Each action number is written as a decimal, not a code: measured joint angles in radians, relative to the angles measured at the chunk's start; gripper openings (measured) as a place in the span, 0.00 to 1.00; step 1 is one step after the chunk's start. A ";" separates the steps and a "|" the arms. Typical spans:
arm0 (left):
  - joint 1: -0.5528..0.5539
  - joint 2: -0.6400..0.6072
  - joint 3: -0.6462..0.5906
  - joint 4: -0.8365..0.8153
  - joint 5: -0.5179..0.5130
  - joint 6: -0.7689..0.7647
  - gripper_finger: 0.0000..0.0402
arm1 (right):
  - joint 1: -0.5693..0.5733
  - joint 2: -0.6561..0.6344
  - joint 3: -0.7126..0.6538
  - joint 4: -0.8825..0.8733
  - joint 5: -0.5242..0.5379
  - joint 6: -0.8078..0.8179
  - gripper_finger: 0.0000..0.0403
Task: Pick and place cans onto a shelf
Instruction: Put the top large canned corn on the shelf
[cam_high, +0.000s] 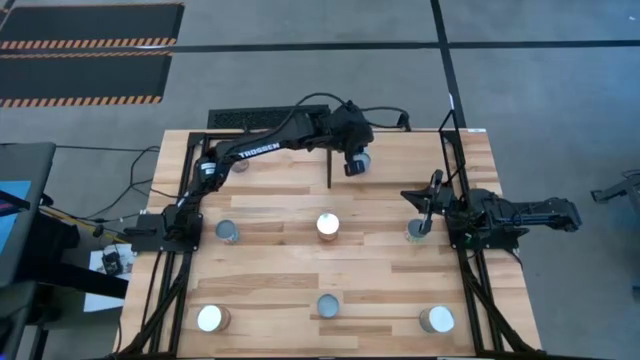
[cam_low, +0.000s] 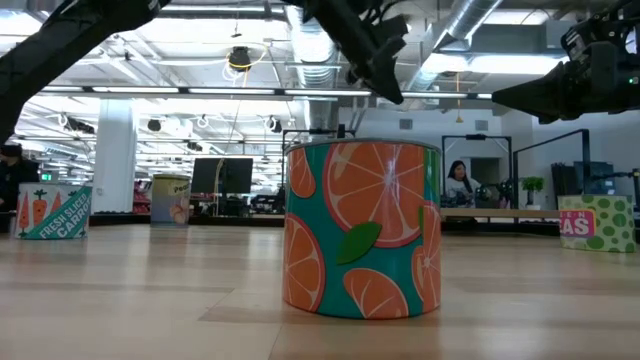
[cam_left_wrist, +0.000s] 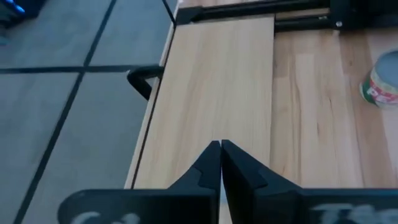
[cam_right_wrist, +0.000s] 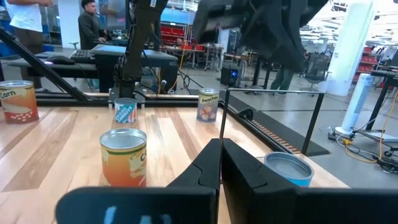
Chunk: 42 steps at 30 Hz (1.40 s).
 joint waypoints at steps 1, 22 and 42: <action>-0.001 -0.007 -0.024 0.001 0.001 -0.004 0.00 | 0.000 0.000 0.000 0.000 0.000 0.000 0.10; -0.008 -0.644 -1.127 0.872 -0.023 -0.068 0.00 | 0.000 0.000 0.000 0.000 -0.001 0.000 0.10; -0.011 -1.073 -1.777 1.262 0.006 -0.115 0.00 | 0.000 0.000 0.000 0.000 -0.002 0.000 0.10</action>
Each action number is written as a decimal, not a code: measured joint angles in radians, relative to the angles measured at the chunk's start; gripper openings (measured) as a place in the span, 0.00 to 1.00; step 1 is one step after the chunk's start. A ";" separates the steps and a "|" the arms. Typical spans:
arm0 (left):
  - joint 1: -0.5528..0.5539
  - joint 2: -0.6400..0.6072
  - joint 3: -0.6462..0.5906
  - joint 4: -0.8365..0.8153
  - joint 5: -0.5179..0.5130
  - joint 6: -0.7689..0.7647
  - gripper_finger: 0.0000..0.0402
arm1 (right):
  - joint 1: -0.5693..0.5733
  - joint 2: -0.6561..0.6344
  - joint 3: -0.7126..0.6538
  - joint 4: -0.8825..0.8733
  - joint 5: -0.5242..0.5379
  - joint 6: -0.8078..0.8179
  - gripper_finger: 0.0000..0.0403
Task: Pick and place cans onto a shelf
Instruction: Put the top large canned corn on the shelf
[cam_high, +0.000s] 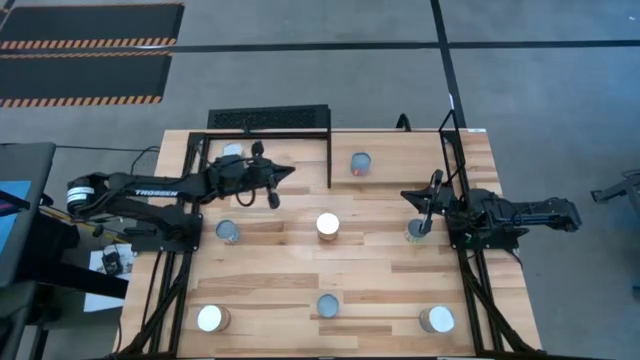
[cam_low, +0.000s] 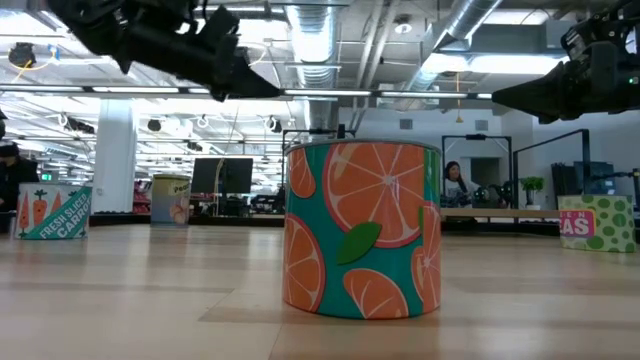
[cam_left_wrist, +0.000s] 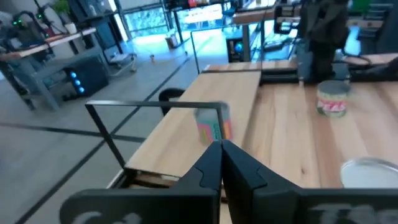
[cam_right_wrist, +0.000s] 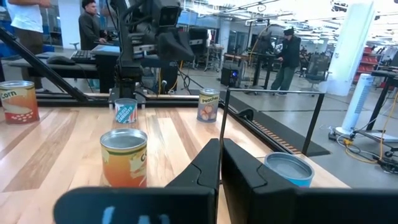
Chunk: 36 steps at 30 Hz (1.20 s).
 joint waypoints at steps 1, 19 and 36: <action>0.000 -0.005 -0.019 0.031 0.013 -0.013 0.00 | 0.000 0.000 0.000 0.000 0.000 0.000 0.10; 0.094 -0.008 -0.157 0.304 0.058 -0.022 0.00 | 0.000 0.000 0.000 0.001 0.001 0.000 0.10; 0.115 -0.004 -0.157 0.309 0.131 0.004 0.00 | -0.002 0.008 0.017 0.052 0.000 0.016 0.03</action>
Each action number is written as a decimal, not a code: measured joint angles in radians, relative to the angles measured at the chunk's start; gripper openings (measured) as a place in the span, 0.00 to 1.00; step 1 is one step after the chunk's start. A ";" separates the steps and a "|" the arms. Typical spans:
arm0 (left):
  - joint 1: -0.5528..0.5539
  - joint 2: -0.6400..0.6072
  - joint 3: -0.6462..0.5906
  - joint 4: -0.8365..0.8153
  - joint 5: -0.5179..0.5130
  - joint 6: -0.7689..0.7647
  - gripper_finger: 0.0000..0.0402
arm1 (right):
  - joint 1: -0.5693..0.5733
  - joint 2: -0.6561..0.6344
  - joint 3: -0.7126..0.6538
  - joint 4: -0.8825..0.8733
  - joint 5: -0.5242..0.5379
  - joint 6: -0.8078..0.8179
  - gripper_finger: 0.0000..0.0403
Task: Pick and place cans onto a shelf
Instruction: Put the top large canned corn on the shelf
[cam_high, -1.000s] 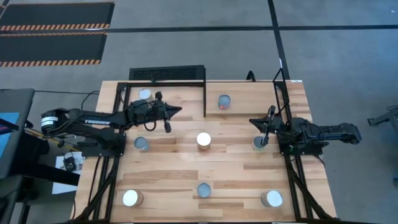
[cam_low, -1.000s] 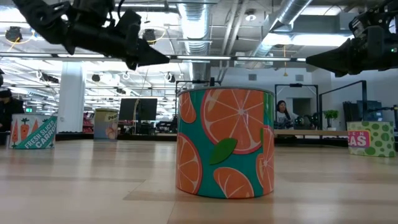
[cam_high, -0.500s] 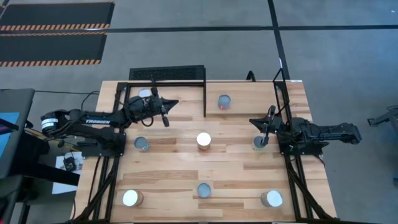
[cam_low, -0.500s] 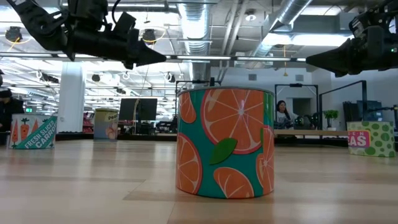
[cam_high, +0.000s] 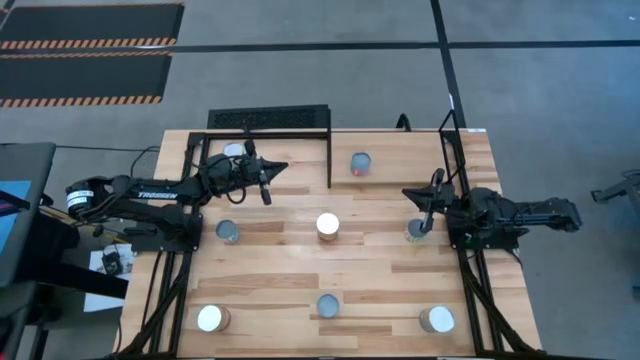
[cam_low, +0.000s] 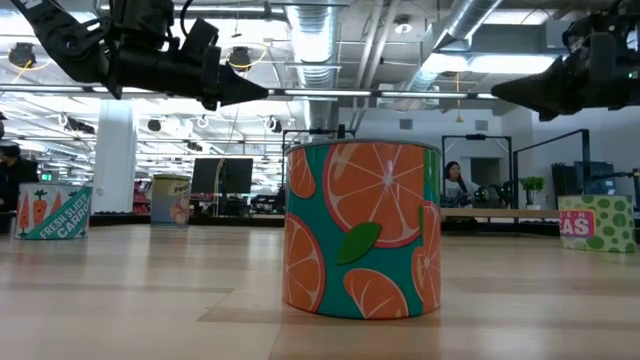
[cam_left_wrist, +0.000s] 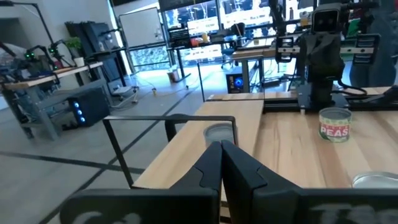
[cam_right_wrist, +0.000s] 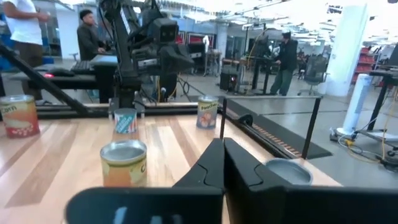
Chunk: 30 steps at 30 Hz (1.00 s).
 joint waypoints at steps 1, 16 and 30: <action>0.000 0.000 0.000 0.002 0.001 0.000 0.00 | 0.006 0.007 0.006 0.008 0.000 -0.012 0.02; 0.000 0.000 0.001 0.004 0.007 -0.002 0.00 | 0.207 0.413 0.227 -0.186 0.164 0.176 0.01; 0.000 0.000 0.001 -0.011 0.084 -0.003 0.00 | 0.311 0.898 0.449 -0.263 0.197 0.413 0.01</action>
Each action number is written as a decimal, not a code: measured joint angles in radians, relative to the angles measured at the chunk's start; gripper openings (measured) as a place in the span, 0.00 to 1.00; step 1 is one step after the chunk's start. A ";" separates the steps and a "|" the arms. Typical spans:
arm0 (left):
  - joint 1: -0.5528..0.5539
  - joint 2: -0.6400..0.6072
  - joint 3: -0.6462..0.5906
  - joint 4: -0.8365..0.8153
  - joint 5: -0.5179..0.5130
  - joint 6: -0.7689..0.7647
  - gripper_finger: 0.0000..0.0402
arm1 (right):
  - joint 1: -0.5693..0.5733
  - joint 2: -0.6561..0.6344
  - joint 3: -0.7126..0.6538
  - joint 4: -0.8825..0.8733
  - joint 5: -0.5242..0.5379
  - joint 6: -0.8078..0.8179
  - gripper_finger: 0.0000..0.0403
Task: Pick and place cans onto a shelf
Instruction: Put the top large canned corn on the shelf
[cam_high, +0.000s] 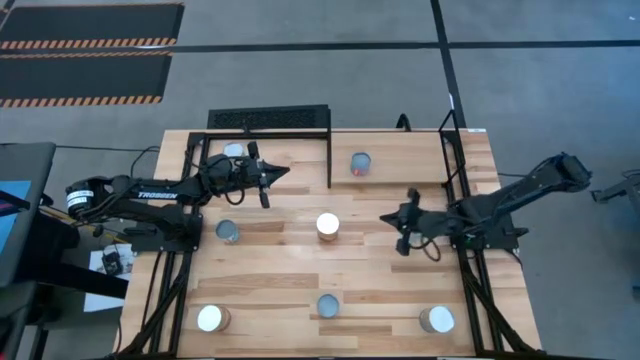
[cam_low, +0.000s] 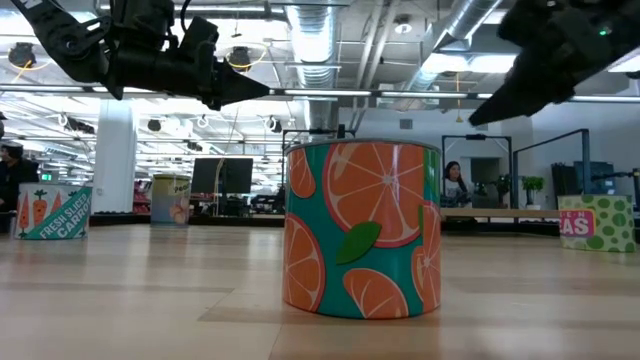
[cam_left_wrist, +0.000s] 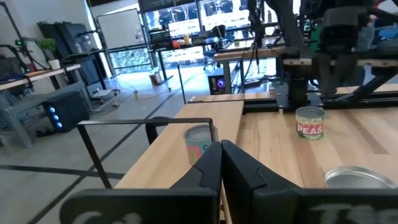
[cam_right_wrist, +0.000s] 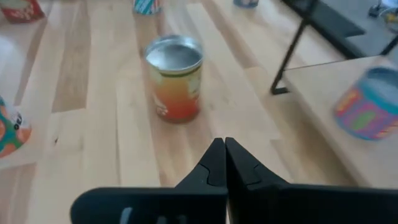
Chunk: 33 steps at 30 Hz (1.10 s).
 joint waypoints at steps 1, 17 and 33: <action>0.000 0.000 0.000 -0.003 0.000 0.000 0.00 | -0.008 0.038 0.010 0.025 -0.018 -0.001 0.01; 0.000 0.000 0.000 -0.048 0.000 -0.010 0.00 | -0.178 0.458 0.294 0.210 -0.380 -0.316 0.05; 0.000 0.000 0.000 -0.054 -0.002 0.064 0.00 | -0.210 0.705 0.564 -0.063 -0.412 -0.498 0.44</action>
